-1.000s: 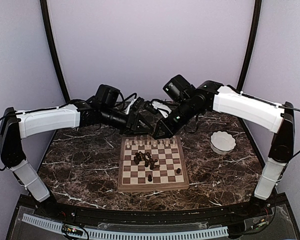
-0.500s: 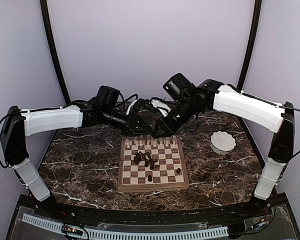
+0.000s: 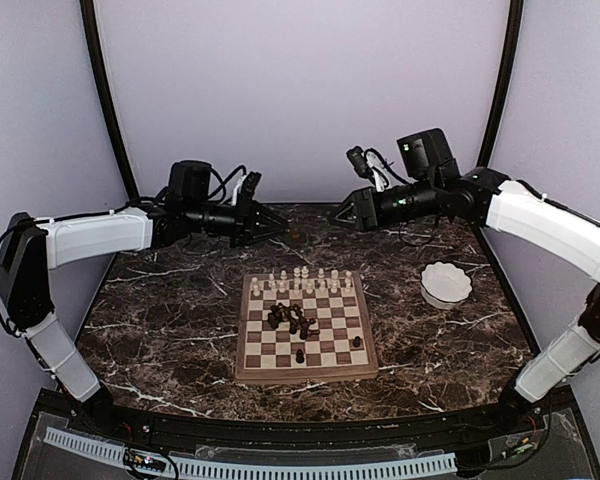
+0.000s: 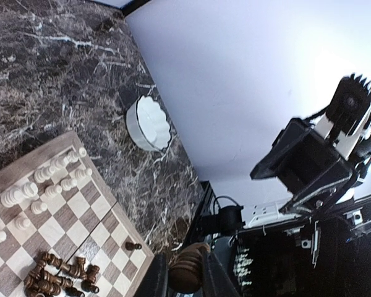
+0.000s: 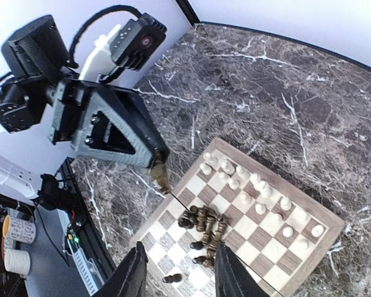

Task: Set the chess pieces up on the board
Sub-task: Pass from the right arm to the left, then pass from the left arm to the right

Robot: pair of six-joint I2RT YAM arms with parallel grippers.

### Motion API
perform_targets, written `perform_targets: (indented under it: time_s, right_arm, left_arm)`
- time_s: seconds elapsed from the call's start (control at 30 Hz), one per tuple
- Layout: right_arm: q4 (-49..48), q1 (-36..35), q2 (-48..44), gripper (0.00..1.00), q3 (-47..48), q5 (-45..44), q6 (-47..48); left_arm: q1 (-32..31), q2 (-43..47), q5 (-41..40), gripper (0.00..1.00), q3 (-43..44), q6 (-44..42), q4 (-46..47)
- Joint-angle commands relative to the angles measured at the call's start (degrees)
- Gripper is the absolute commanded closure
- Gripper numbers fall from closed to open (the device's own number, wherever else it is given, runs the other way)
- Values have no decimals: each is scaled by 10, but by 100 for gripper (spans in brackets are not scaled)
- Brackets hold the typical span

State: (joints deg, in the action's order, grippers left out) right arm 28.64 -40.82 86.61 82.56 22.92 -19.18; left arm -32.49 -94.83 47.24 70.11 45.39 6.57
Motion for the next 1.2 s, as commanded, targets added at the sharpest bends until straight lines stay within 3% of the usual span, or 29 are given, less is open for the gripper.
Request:
perform_targets:
  time_s: [0.0,0.43,0.97,1.17]
  right_arm:
    - [-146,-9,-10,60,-38,-5,-91]
    - [-184,-21,72,58,18,29,-76]
    - [-189,-29,83,65,22,78,-71]
    - [-185,-32,99,74,32,90,-68]
  left_arm:
    - [18,22,8,88,-24,104,135]
    - [20,-17,75,88,-64,253,337]
    - [19,-16,70,88,-93,285,384]
    - [19,-21,73,88,-93,295,401]
